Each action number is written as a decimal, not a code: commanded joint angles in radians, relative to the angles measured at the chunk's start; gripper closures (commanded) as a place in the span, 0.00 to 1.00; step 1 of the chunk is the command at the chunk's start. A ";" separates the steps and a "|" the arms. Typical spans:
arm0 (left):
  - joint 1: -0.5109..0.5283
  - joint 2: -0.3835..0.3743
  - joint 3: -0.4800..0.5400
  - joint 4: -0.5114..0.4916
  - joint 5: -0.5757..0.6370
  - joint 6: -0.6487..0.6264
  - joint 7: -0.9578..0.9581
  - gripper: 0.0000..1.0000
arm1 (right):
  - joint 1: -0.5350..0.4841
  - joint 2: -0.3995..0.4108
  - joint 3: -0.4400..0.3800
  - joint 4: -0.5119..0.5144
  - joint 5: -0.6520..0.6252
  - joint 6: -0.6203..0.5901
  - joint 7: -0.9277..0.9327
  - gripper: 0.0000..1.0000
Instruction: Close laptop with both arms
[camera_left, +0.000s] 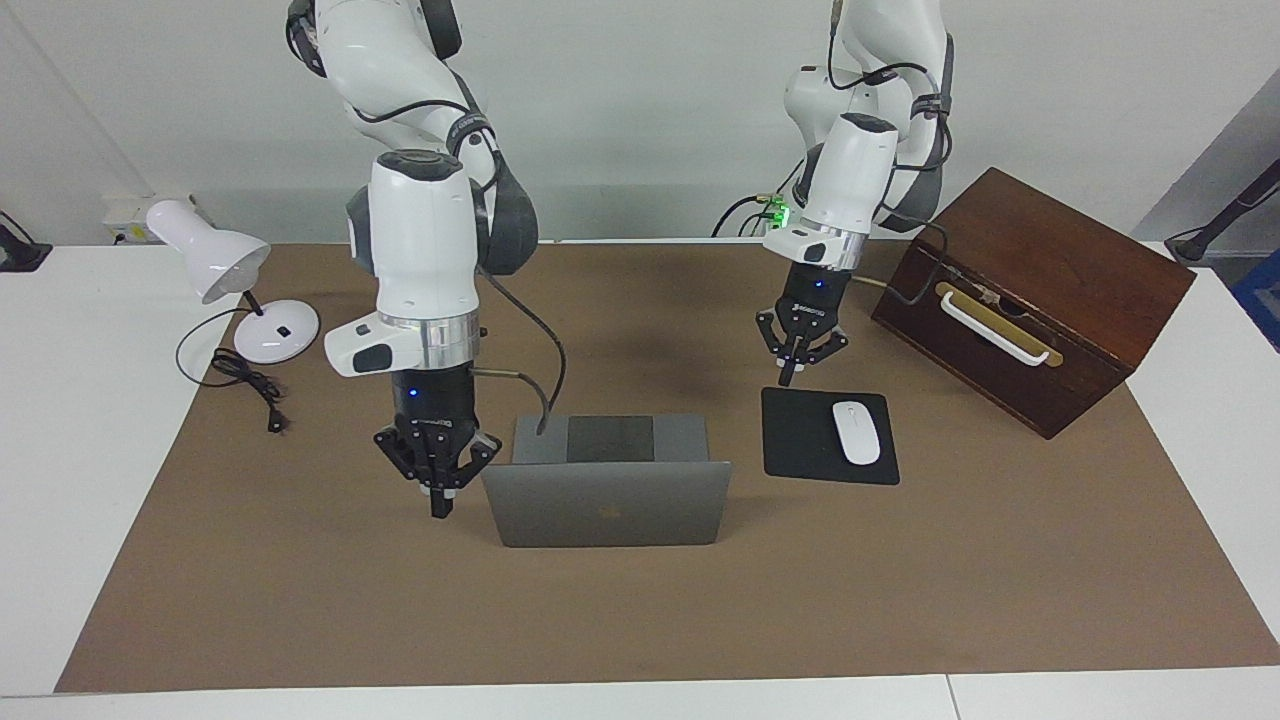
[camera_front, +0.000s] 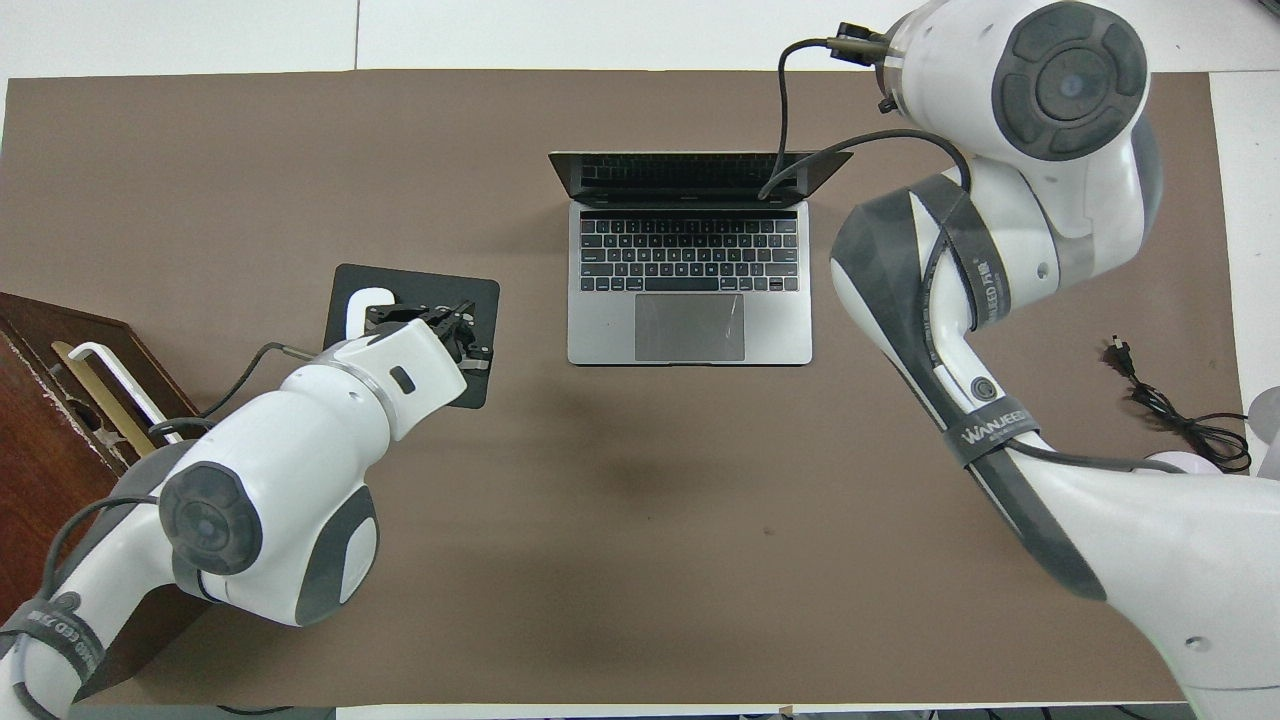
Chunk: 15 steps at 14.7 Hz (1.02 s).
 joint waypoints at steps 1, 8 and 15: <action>-0.058 0.054 0.017 -0.021 -0.013 0.128 0.054 1.00 | 0.016 0.010 0.003 0.020 -0.032 -0.028 0.118 1.00; -0.101 0.191 0.015 -0.026 -0.009 0.321 0.140 1.00 | 0.050 0.022 0.003 0.017 -0.117 -0.044 0.224 1.00; -0.123 0.333 0.009 -0.024 -0.009 0.514 0.134 1.00 | 0.139 0.079 0.003 0.020 -0.384 -0.044 0.259 1.00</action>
